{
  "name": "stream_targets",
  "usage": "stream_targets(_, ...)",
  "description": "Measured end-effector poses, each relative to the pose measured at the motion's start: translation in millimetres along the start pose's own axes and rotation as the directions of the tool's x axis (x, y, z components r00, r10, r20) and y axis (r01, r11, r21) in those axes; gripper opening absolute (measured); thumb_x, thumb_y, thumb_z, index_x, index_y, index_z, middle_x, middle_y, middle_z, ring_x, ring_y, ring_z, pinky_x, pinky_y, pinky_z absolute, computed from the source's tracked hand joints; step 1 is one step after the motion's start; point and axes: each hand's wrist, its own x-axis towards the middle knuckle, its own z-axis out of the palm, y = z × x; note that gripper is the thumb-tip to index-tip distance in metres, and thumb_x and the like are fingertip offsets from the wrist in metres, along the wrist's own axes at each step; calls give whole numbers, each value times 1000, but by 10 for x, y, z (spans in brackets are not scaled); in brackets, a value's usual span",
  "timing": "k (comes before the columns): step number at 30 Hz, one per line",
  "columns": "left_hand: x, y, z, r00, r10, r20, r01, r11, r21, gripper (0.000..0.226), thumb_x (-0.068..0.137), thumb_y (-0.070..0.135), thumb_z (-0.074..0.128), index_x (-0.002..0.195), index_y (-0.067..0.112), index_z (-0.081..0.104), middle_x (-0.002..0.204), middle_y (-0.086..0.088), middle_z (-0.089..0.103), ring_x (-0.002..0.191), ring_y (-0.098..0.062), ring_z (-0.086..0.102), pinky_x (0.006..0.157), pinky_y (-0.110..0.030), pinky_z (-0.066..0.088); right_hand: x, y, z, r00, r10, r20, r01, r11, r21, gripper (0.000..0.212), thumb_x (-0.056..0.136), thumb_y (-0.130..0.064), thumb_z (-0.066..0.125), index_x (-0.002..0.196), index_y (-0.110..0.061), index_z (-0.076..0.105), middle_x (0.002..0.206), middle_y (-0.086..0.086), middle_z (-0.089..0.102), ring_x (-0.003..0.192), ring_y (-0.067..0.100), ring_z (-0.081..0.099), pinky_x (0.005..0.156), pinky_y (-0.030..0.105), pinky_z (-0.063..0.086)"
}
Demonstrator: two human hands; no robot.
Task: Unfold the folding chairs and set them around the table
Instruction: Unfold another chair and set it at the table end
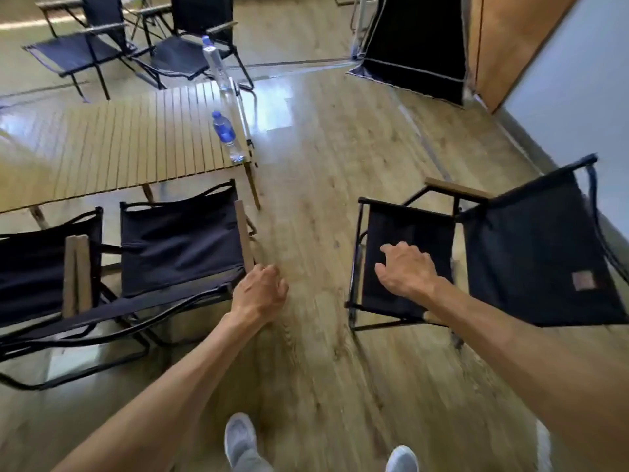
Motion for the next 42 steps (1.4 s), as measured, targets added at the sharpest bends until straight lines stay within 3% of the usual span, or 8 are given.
stream_targets(4,-291,1424,530,996,72,59,-68,996,-60,35,98,36,47,121,14,61,119,-10,61,108,-30,60,90,-39,48,-356,1565,-229,995,94,-37,-95,995,-19,40,95,-38,43,130,-19,54,127,11,56,115,31,53,96,46,43)
stream_targets(7,-465,2430,873,986,120,118,-106,988,-115,31,97,34,46,116,14,60,115,-9,61,104,-28,59,85,-37,46,-511,2502,-348,983,181,-15,-181,983,-34,39,96,-38,44,128,-19,55,128,11,55,117,32,51,97,46,41)
stream_targets(14,-406,4106,1470,971,187,151,-166,976,-140,31,95,38,46,114,18,61,110,-2,58,93,-25,61,77,-38,49,-344,3833,-458,980,199,22,-197,977,-78,46,97,-41,44,137,-19,49,132,11,52,121,32,49,101,47,40)
stream_targets(25,702,5604,2830,939,45,342,28,978,-205,29,96,39,44,106,15,57,112,-6,60,100,-30,60,81,-41,47,1108,5101,-87,984,8,176,0,999,-47,52,94,-42,46,141,-19,46,142,11,44,127,31,43,107,45,38)
stream_targets(31,850,6055,3133,898,-71,433,178,961,-211,31,98,41,45,113,15,53,115,-7,59,93,-23,57,76,-35,43,1835,5485,-284,974,-107,201,142,975,-168,49,95,-39,47,139,-17,48,143,14,45,131,32,42,109,45,36)
stream_targets(34,972,6241,3155,892,-106,439,211,958,-197,32,99,42,44,116,16,53,116,-7,59,99,-26,60,83,-40,50,2318,5511,-480,965,-192,179,232,942,-242,46,94,-38,49,134,-16,52,138,14,49,127,33,44,105,46,37)
stream_targets(39,1350,6815,3171,882,-241,404,386,862,-329,40,99,47,43,121,16,53,121,-6,57,107,-26,59,84,-39,46,3257,5522,-760,910,-366,194,413,831,-372,36,91,-32,51,122,-15,59,126,15,56,118,34,50,98,44,39)
stream_targets(42,1562,7080,3241,839,-365,404,515,770,-376,44,99,45,41,128,15,52,126,-7,56,114,-29,57,96,-43,46,3738,5552,-813,867,-433,246,498,748,-438,32,91,-28,50,118,-15,61,119,14,59,112,34,55,86,40,42)
